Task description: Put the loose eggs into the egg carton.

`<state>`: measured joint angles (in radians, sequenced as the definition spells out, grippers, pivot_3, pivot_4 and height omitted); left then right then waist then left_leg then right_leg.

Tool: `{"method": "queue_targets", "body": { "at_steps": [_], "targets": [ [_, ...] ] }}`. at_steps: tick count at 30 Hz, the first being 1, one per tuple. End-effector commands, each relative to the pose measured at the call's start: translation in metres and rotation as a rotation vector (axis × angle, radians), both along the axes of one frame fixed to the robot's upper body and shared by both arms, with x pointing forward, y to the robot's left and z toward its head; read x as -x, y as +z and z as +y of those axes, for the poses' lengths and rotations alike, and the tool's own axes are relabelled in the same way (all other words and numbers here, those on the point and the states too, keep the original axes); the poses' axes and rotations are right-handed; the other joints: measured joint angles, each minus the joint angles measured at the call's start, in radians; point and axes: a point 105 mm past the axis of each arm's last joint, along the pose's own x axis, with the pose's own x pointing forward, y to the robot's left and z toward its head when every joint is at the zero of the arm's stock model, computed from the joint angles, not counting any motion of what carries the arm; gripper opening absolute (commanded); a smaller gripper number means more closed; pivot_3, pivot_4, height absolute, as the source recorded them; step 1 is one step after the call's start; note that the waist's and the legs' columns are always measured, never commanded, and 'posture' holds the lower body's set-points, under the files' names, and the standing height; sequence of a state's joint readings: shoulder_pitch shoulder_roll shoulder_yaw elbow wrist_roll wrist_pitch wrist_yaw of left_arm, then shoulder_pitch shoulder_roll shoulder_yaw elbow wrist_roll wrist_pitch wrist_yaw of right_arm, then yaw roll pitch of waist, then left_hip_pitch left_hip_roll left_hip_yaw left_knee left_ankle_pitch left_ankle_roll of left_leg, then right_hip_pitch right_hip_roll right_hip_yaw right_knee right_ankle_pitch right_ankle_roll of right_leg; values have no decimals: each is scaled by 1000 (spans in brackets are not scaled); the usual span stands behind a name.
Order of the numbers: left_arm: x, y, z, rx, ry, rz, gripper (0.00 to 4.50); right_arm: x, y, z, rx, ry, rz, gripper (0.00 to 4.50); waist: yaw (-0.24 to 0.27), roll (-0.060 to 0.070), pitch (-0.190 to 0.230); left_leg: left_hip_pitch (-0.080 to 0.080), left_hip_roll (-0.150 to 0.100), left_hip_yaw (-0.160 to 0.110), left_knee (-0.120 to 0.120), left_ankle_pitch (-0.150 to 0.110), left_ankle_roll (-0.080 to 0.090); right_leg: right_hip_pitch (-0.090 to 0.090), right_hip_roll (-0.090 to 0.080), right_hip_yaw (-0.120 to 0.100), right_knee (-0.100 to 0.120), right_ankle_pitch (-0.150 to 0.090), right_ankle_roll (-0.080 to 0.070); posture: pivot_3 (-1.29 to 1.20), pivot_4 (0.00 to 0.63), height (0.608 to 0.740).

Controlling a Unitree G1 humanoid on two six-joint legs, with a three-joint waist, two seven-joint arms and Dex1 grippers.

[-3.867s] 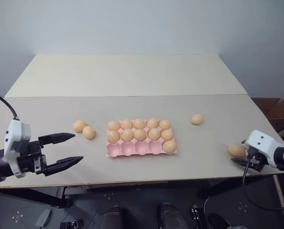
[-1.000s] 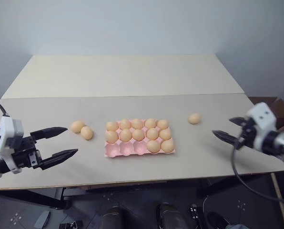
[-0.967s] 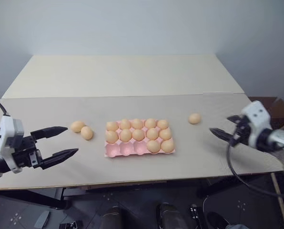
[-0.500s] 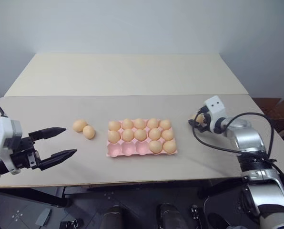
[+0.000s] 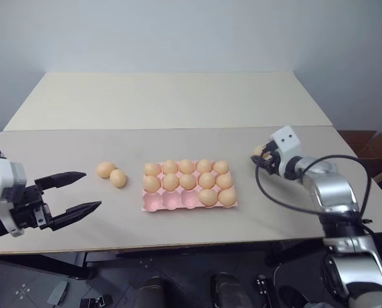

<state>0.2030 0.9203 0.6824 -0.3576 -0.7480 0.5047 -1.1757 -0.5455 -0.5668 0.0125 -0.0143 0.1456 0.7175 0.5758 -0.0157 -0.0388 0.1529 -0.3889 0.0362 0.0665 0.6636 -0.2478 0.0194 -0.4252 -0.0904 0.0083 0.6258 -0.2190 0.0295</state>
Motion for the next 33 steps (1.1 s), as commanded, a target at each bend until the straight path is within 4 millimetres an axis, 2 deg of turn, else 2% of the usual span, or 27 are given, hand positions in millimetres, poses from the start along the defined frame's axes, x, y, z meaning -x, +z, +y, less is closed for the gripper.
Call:
{"method": "queue_targets", "body": {
  "at_steps": [1, 4, 7, 10, 15, 18, 24, 30, 33],
  "targets": [
    [2, 10, -1, -25, -19, -31, 4500, 35, 30, 44, -29, 193, -64, 2541, 0, 0, 0, 0, 0, -1, 0, 0, 0, 0, 0, 0, 0, 0, 0, 0, 150, 740],
    [1, 10, -1, -26, -21, -28, 4500, 66, 24, 84, -24, 347, -33, 2541, -1, 0, 0, 1, 1, -2, 0, 0, 0, 0, 0, 0, 0, 0, 0, 0, 150, 740],
    [0, 10, -1, -27, -23, -27, 4500, 87, 16, 113, -23, 452, -6, 2541, -1, 0, 0, 2, 1, -2, 0, 0, 0, 1, 1, 0, 0, 0, -1, 0, 150, 740],
    [-1, 11, -1, -27, -25, -28, 4500, 95, 7, 130, 14, 504, -1, 2541, 0, 0, 0, 1, 1, -2, 0, 0, 0, 0, 1, 0, 0, 0, -1, 0, 150, 740],
    [-1, 10, -2, -26, -25, -31, 4500, 99, 4, 158, 49, 572, -19, 2541, 1, 0, 0, 1, 0, -2, 0, 0, 0, 0, 0, 0, 0, 0, -1, 0, 150, 740],
    [-2, 10, -2, -24, -22, -32, 4500, 99, -3, 163, 89, 587, -7, 2541, 2, 0, 0, 1, 0, -2, 0, 0, 0, 0, 0, -1, 0, 0, -1, 0, 150, 740],
    [0, 10, -2, -22, -16, -34, 4500, 96, -1, 157, 106, 566, -17, 4461, 2, 0, 0, 1, 0, -2, 0, 0, 0, 0, 0, -1, -1, -1, -1, 0, 150, 740],
    [1, 9, -2, -21, -12, -36, 4500, 100, 17, 152, 80, 569, -64, 4461, 2, 0, 0, 1, 0, -2, 0, 0, 0, 0, 0, -1, 0, -1, -1, 0, 150, 740],
    [0, 9, 3, -22, 17, -36, 4500, 105, 36, 145, 48, 581, -106, 4461, 2, 0, 0, 1, 0, -2, 0, 0, 0, 0, 0, -1, 0, -1, -1, 0, 150, 740]
  ]
}}
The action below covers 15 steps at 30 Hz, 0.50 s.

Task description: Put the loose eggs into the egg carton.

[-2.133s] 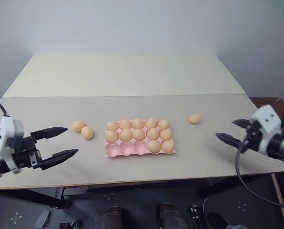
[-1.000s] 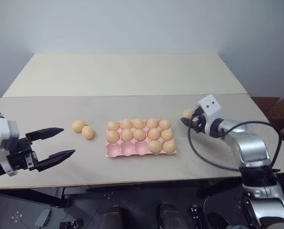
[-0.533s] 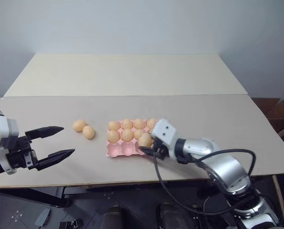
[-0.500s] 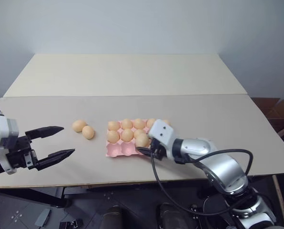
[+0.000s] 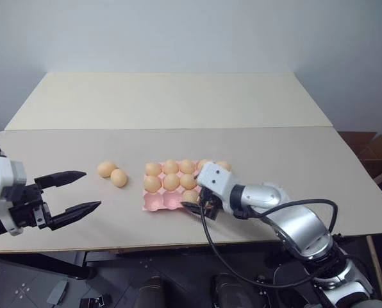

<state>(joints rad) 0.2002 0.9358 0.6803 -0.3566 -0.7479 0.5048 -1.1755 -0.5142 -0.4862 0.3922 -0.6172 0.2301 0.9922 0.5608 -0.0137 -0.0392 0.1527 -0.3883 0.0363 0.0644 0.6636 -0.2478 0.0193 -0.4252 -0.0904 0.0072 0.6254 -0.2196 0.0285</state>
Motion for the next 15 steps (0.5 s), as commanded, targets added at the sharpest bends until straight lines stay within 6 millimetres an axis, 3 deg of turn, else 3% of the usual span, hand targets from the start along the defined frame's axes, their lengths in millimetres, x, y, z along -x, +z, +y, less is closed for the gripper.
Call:
{"method": "queue_targets", "body": {
  "at_steps": [1, 5, 10, 15],
  "targets": [
    [0, 7, 5, -8, 30, -36, 4500, 7, 35, -9, -69, 28, -81, 4461, 0, 0, 0, 0, 0, 0, 0, 0, 0, 0, 0, 0, 0, 0, 0, 0, 150, 740],
    [-4, 3, 18, -9, 100, -31, 4500, 2, 53, -40, -118, 5, -100, 4461, 3, 0, 0, 0, 0, 0, 0, 0, 0, 1, 0, 0, -1, 0, 0, 0, 150, 740],
    [1, -11, 30, -5, 141, 34, 4500, -1, 66, -102, -169, 22, -79, 4461, 3, -1, 0, 0, -1, 2, 0, 0, 0, 1, -1, -1, -2, 0, 0, 0, 150, 740],
    [4, -22, 38, -2, 208, 52, 4500, -1, 60, -147, -151, 39, -62, 4461, 1, -1, 0, 0, 0, 3, 0, 0, 0, 1, 0, -1, -2, 0, 0, 0, 150, 740]
  ]
}}
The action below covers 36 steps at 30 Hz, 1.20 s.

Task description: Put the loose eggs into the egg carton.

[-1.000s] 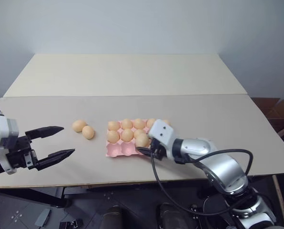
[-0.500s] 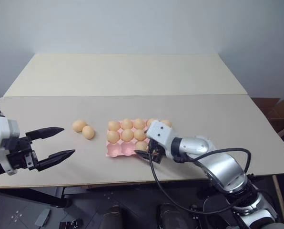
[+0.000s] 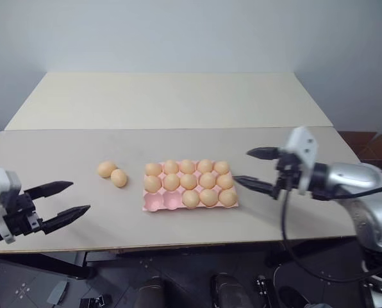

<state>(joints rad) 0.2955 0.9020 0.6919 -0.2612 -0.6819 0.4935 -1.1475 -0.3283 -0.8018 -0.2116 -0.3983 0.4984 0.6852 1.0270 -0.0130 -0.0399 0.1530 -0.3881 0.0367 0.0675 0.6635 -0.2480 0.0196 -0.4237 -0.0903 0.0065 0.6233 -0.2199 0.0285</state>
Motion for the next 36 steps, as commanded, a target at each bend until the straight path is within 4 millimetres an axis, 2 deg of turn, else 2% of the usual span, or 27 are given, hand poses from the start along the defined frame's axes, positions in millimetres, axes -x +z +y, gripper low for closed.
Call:
{"method": "queue_targets", "body": {
  "at_steps": [1, 5, 9, 16, 18, 23, 27, 32, 36],
  "targets": [
    [-1, 8, 7, -23, 61, -51, 4500, 3, 10, -16, 20, 40, -70, 4461, 0, 0, 0, 0, 0, 0, 0, 0, 0, 0, 0, 0, 1, 0, 0, 0, 150, 740],
    [-1, 0, 12, -9, 118, -39, 4500, 3, 12, -22, 26, 37, -88, 4461, -2, 0, 0, 2, 1, -1, 0, 0, 0, 0, 1, 2, 2, -3, -6, 0, 150, 740],
    [-7, 1, 4, -10, 108, -58, 4500, 3, 13, -21, 16, 36, -97, 4461, 1, 0, 0, 1, 1, -1, 0, 0, 0, 0, 0, 1, 2, -2, -4, 0, 150, 740],
    [-45, -2, -13, -66, 188, -36, 4500, 3, 12, -16, 15, 44, -104, 4461, 20, 0, 0, 1, -1, -1, 0, 0, 0, 0, -1, 1, 1, -2, -4, 0, 150, 740],
    [-56, -1, -18, -57, 218, -45, 4500, 3, 13, -15, 16, 45, -106, 4461, 21, 0, 0, 1, -1, -1, 0, 0, 0, 0, -1, 1, 1, 0, 1, 0, 150, 740],
    [-78, 1, -22, -74, 279, -55, 4500, 4, 16, -14, 16, 49, -120, 4461, 17, 0, 0, 0, -1, -2, 0, 0, 0, 0, 0, 2, 1, 1, 1, 0, 150, 740],
    [-92, -1, -31, -76, 265, -58, 4500, 3, 17, -13, 16, 51, -126, 4461, 17, 0, 0, 1, -1, -1, 0, 0, 0, 1, 0, 2, 1, 1, 1, 0, 150, 740],
    [-98, -17, -53, -104, 181, 10, 4500, 3, 19, -12, 15, 49, -134, 4461, 17, 0, 0, 0, -2, -1, 0, 0, 0, 0, 0, 2, 1, 1, 1, 0, 150, 740],
    [-112, -26, -61, -75, 221, 50, 4500, 5, 19, -12, 18, 44, -138, 4461, 20, 0, 0, 0, -2, -1, 0, 0, 0, 0, 0, 2, 1, 1, 2, 0, 150, 740]
  ]
}}
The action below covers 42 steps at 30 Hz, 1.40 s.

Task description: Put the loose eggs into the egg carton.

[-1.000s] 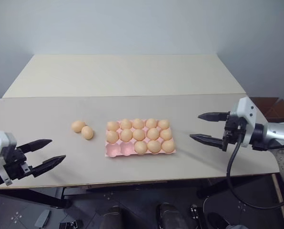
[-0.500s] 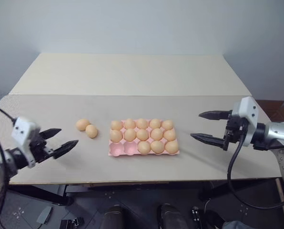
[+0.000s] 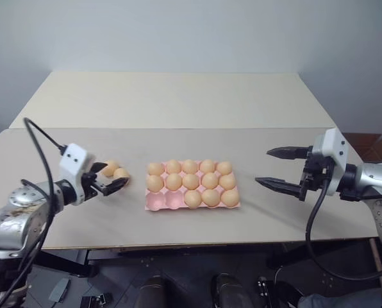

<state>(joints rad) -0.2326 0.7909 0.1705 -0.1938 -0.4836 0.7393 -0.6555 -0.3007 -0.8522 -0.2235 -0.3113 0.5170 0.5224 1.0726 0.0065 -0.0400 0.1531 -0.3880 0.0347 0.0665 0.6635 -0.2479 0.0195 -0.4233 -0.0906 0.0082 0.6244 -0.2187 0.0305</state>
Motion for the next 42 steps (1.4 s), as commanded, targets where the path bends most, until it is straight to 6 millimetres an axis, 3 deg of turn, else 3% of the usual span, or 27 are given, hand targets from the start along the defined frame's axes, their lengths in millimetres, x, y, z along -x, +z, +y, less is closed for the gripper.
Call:
{"method": "queue_targets", "body": {
  "at_steps": [1, 10, 19, 26, 34, 37, 42],
  "targets": [
    [-10, 0, -2, 8, 42, 4, 4500, 6, 16, 2, 5, 19, -77, 4461, 1, 0, 0, 0, 0, 0, 0, 0, 0, 0, 0, 0, 0, 0, 0, 0, 150, 740],
    [-30, -19, -13, 29, 61, 92, 4500, 9, 18, 2, 3, 0, -83, 4461, 2, 0, 0, 0, 0, 0, 0, 0, 0, 0, 0, 0, 0, 0, 1, 0, 150, 740],
    [-30, -11, -16, 19, 31, 71, 1792, 9, 20, 0, -17, -50, -98, 4500, 1, 0, 0, 0, 0, -1, 0, 0, 0, 0, 0, 0, 0, 0, 1, 0, 150, 740],
    [-12, 8, -14, -15, -51, -16, 1792, 11, 18, 3, -36, -57, -102, 4500, -1, 0, 0, 0, 0, -2, 0, 0, 0, 0, 0, 0, 0, 0, 1, 0, 150, 740],
    [17, 58, -8, 87, -251, -119, 1792, 15, 13, 9, -62, -61, -105, 4500, 0, 0, 0, 0, 0, -2, 0, 0, 0, 0, 0, 0, 0, 0, 1, 0, 150, 740],
    [33, 60, -18, 98, -419, -93, 1792, 17, 10, 12, -71, -57, -104, 4500, 0, 0, 0, 0, 0, -1, 0, 0, 0, 0, 0, 0, 0, 0, 1, 0, 150, 740],
    [42, 50, -54, 140, -628, -79, 1792, 17, 9, 15, -82, -56, -105, 4500, 6, 0, 0, 0, 0, 1, 1, 0, 0, 1, 0, 0, 0, 0, 1, 0, 150, 740]
  ]
}}
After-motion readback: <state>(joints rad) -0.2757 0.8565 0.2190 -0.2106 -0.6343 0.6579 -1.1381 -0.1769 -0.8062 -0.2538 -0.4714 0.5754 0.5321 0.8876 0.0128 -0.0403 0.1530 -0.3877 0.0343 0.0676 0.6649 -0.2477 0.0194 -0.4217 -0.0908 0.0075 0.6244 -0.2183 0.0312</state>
